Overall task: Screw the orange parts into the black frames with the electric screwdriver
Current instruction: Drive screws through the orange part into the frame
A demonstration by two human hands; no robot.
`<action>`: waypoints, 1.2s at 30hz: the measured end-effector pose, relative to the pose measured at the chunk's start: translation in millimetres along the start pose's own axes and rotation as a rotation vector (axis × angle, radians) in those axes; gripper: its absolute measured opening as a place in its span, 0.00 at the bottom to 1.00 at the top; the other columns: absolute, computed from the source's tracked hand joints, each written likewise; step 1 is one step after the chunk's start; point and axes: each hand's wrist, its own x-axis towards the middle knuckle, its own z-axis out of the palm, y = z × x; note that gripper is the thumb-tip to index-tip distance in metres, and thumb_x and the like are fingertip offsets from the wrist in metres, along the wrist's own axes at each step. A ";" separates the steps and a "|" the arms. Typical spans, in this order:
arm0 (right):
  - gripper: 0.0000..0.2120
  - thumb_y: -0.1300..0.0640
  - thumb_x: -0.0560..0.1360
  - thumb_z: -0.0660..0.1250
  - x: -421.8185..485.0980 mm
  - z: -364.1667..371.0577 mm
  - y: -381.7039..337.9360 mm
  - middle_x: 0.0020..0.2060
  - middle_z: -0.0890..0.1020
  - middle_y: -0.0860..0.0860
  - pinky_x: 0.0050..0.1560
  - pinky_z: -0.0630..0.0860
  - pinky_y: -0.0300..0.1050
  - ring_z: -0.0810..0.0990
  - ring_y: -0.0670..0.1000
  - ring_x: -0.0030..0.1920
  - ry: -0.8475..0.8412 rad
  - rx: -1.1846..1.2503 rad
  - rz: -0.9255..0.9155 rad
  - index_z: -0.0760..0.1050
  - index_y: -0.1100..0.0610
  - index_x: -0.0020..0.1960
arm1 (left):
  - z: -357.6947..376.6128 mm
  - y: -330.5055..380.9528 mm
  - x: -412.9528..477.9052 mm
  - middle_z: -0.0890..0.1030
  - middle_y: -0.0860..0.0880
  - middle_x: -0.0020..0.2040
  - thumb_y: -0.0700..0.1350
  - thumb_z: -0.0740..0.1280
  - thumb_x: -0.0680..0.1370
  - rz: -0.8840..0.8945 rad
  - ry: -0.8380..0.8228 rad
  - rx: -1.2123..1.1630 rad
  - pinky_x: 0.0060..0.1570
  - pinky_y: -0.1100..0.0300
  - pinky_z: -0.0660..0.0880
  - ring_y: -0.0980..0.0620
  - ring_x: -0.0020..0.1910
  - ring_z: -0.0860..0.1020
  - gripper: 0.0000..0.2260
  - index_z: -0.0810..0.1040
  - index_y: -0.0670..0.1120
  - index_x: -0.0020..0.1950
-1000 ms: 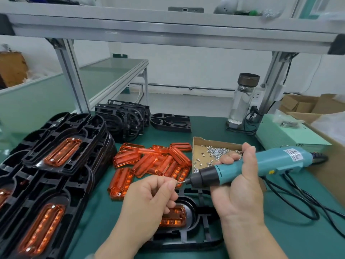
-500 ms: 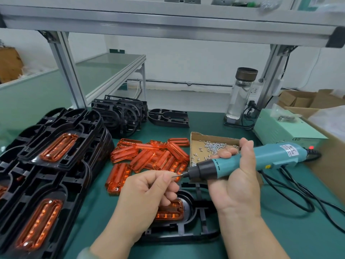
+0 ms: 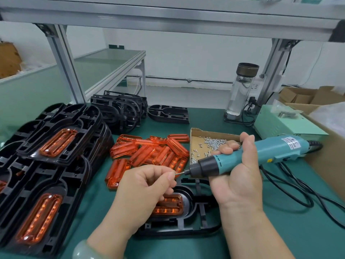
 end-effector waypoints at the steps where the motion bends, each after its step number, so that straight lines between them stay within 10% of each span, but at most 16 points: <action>1: 0.06 0.52 0.74 0.68 0.8 0.0 -1.7 0.31 0.73 0.44 0.35 0.73 0.36 0.72 0.42 0.28 -0.010 -0.021 -0.011 0.72 0.50 0.45 | -2.5 0.4 0.1 0.84 0.54 0.36 0.42 0.71 0.72 0.024 -0.004 0.052 0.31 0.72 0.73 0.62 0.31 0.79 0.09 0.83 0.58 0.43; 6: 0.08 0.51 0.72 0.69 4.9 -1.7 -8.4 0.31 0.74 0.45 0.34 0.71 0.38 0.72 0.44 0.28 0.000 -0.137 -0.074 0.72 0.51 0.47 | -17.7 -2.0 1.4 0.80 0.64 0.38 0.46 0.74 0.70 0.156 -0.129 0.592 0.40 0.74 0.70 0.66 0.40 0.78 0.11 0.80 0.63 0.34; 9: 0.06 0.53 0.77 0.67 6.0 -2.7 -8.0 0.30 0.73 0.45 0.33 0.71 0.37 0.72 0.44 0.28 0.016 -0.177 -0.089 0.71 0.51 0.46 | -13.7 -5.1 -1.3 0.77 0.60 0.39 0.50 0.73 0.71 0.172 -0.257 0.781 0.46 0.62 0.72 0.60 0.42 0.75 0.11 0.78 0.66 0.45; 36: 0.08 0.58 0.77 0.68 9.6 -7.4 -17.7 0.28 0.73 0.47 0.29 0.70 0.37 0.71 0.46 0.26 -0.044 -0.400 -0.130 0.71 0.53 0.41 | 4.3 -17.1 0.1 0.72 0.58 0.43 0.51 0.67 0.75 0.192 -0.316 0.865 0.46 0.65 0.65 0.60 0.47 0.68 0.09 0.81 0.60 0.54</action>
